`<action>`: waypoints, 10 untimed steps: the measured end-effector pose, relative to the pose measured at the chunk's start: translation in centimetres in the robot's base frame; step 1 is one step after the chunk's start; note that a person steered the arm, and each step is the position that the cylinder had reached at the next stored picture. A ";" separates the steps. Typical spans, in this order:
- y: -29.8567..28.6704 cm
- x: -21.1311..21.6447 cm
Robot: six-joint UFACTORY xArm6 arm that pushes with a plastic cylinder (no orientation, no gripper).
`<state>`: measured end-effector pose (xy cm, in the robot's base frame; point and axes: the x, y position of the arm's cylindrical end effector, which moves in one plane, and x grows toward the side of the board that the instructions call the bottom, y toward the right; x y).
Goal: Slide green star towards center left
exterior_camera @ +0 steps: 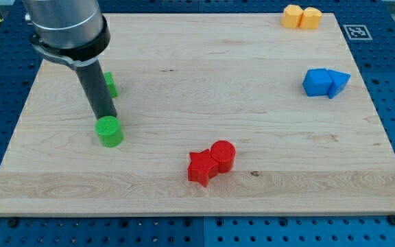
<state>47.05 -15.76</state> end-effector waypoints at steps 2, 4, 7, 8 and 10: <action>-9.9 -3.8; -7.5 -10.5; -2.8 -7.5; -1.5 -6.6; -0.7 -6.7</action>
<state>40.36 -16.46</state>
